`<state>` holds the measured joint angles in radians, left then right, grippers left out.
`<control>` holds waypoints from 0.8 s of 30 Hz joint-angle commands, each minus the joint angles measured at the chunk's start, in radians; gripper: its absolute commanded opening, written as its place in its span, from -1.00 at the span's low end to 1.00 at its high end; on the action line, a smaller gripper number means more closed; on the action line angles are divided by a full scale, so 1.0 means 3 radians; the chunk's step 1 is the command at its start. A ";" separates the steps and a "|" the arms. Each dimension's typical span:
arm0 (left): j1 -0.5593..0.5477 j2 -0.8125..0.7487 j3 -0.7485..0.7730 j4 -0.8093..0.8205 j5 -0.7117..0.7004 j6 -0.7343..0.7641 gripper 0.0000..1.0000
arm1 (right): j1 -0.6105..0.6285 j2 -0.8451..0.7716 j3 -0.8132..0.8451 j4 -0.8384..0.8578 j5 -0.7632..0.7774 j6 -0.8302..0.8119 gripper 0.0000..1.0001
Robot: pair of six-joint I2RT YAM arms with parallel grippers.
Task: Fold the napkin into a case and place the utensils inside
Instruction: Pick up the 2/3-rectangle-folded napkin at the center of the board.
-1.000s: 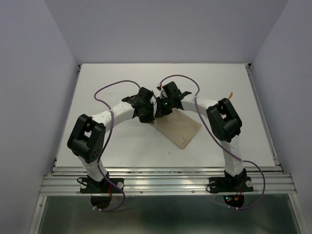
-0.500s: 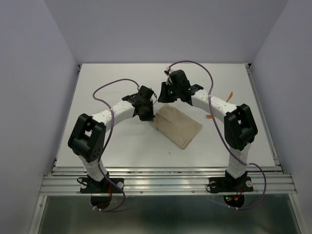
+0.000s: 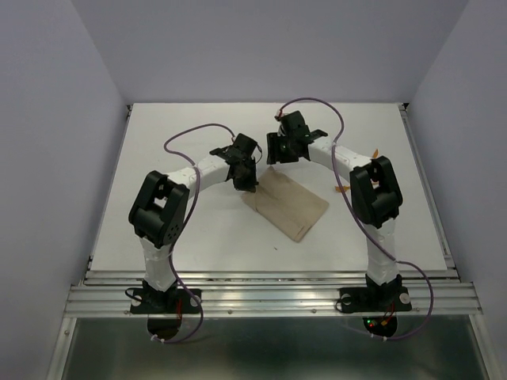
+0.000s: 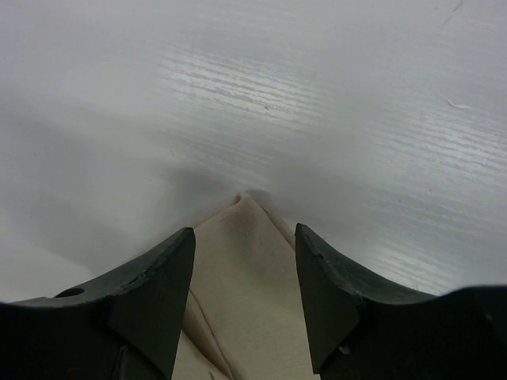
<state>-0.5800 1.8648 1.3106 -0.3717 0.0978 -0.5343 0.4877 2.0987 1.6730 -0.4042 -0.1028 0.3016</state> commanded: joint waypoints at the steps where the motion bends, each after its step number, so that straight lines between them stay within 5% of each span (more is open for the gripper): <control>1: 0.0067 0.0170 0.0238 0.0027 0.0027 0.0093 -1.00 | 0.0036 0.0162 0.0237 -0.0145 0.0006 -0.0304 0.21; 10: 0.0159 0.0370 0.0213 0.0119 0.0134 0.0104 -1.00 | 0.0036 0.0424 0.0284 -0.0141 -0.0133 -0.0386 0.16; 20: 0.0185 0.0431 0.0050 0.0242 0.0257 0.0093 -1.00 | 0.0036 0.0414 0.0079 0.0043 -0.0536 -0.0259 -0.38; 24: 0.0200 0.0431 0.0024 0.0257 0.0272 0.0093 -1.00 | 0.0036 0.0362 0.0053 0.0079 -0.0634 -0.0192 -0.24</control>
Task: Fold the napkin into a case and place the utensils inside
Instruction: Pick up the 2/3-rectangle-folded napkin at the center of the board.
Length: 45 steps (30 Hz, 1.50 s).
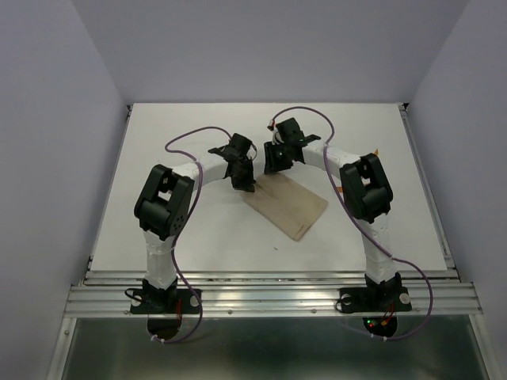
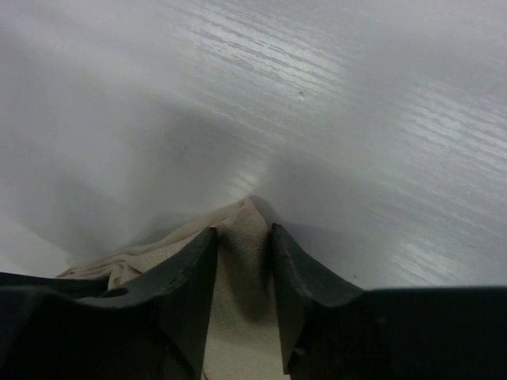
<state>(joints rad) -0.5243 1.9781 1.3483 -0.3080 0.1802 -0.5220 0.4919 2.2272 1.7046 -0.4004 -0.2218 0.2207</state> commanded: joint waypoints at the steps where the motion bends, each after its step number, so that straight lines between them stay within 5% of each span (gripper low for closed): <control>1: 0.0014 0.0053 -0.0102 0.0045 -0.0008 0.0053 -1.00 | 0.0022 -0.0086 -0.0068 0.0072 -0.0227 0.0077 -0.13; 6: 0.0030 0.0059 -0.0092 0.0040 -0.0003 0.0068 -1.00 | 0.0022 -0.0122 -0.0185 0.0072 -0.0069 0.0083 -0.18; 13: 0.0055 0.0038 -0.0153 0.0050 0.0013 0.0068 -1.00 | 0.0022 -0.0209 -0.0231 0.0077 -0.0018 0.0169 -0.99; 45: 0.0066 0.0145 -0.0158 0.0081 0.0192 0.0124 -1.00 | 0.0416 -0.1165 -0.0952 0.0578 0.0692 0.0773 -0.99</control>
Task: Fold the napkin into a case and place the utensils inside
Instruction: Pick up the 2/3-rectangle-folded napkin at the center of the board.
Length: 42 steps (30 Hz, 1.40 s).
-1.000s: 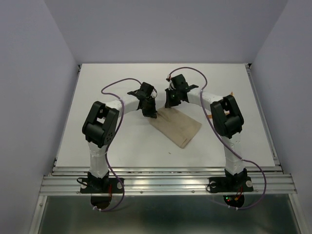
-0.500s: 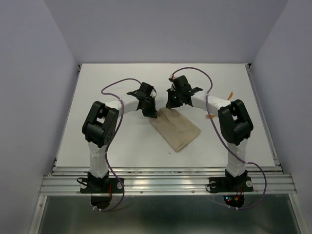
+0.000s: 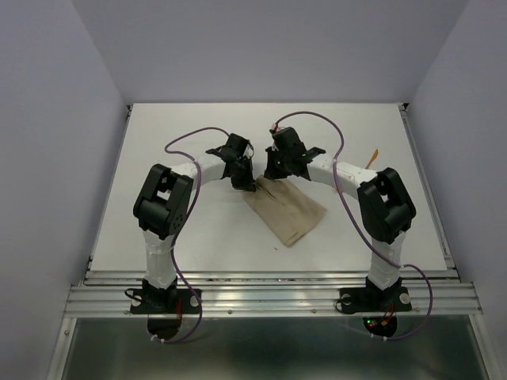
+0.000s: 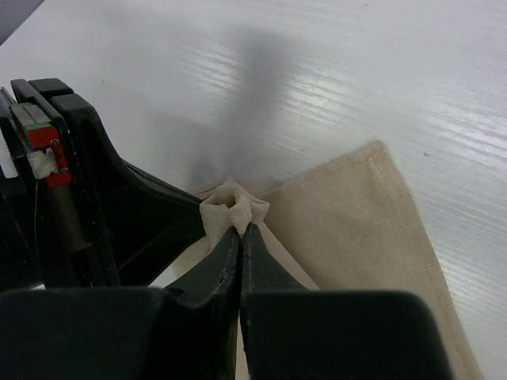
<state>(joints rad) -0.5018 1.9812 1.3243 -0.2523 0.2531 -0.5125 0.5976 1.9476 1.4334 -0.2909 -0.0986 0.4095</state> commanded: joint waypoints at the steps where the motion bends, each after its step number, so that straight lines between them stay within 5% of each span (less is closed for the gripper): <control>1: -0.0009 0.0140 -0.0078 -0.0105 -0.0051 0.0093 -1.00 | 0.0064 -0.0254 -0.0079 0.0233 0.0308 0.0148 -0.99; 22: -0.0004 0.0161 -0.0068 -0.0105 0.0015 0.0098 -1.00 | 0.0431 -0.0213 -0.0038 0.0177 0.0707 0.0184 -0.99; 42: 0.0001 0.0151 -0.0099 -0.0115 0.0031 0.0067 -1.00 | 0.0560 0.0114 -0.0355 0.0254 0.1091 0.1074 -0.99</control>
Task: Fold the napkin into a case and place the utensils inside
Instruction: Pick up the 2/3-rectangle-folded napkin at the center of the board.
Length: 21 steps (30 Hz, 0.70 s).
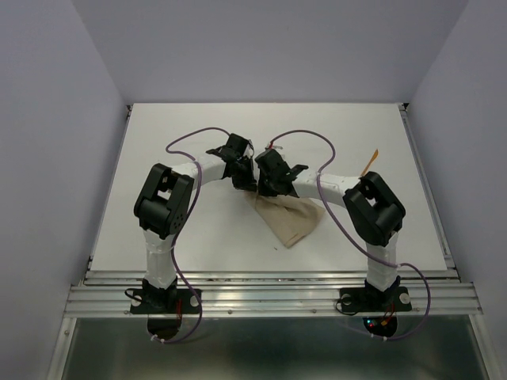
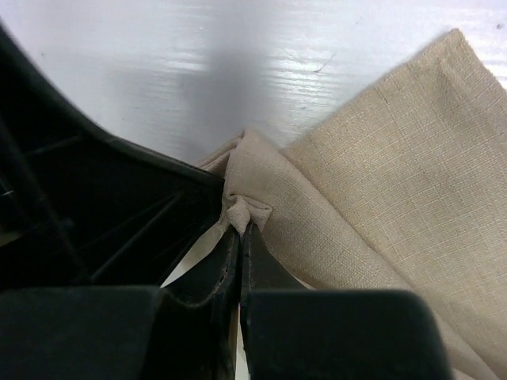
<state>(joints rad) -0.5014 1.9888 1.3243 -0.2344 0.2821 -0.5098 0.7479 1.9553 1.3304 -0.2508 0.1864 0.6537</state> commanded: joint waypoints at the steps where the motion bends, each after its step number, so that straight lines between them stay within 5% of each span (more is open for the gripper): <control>1: -0.0001 0.0120 -0.0104 -0.0175 -0.0061 0.0058 -1.00 | 0.0059 0.0109 0.0004 0.0120 0.0141 0.0316 -0.99; 10: 0.0010 0.0048 -0.0129 -0.0200 -0.0066 0.0073 -1.00 | 0.0059 0.0115 0.0024 0.0115 0.0304 0.0460 -0.99; 16: 0.0015 0.0100 -0.0165 -0.0195 -0.0040 0.0089 -1.00 | -0.0145 -0.0131 0.0101 0.0044 0.0295 0.0164 -0.44; 21: 0.0015 0.0084 -0.0191 -0.0180 -0.0025 0.0099 -1.00 | -0.0386 -0.0269 0.0091 -0.0038 0.0197 -0.0016 -0.21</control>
<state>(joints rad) -0.4946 1.9888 1.3148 -0.2226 0.3000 -0.5098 0.6964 1.9480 1.3308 -0.2550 0.2344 0.7033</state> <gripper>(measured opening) 0.055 0.370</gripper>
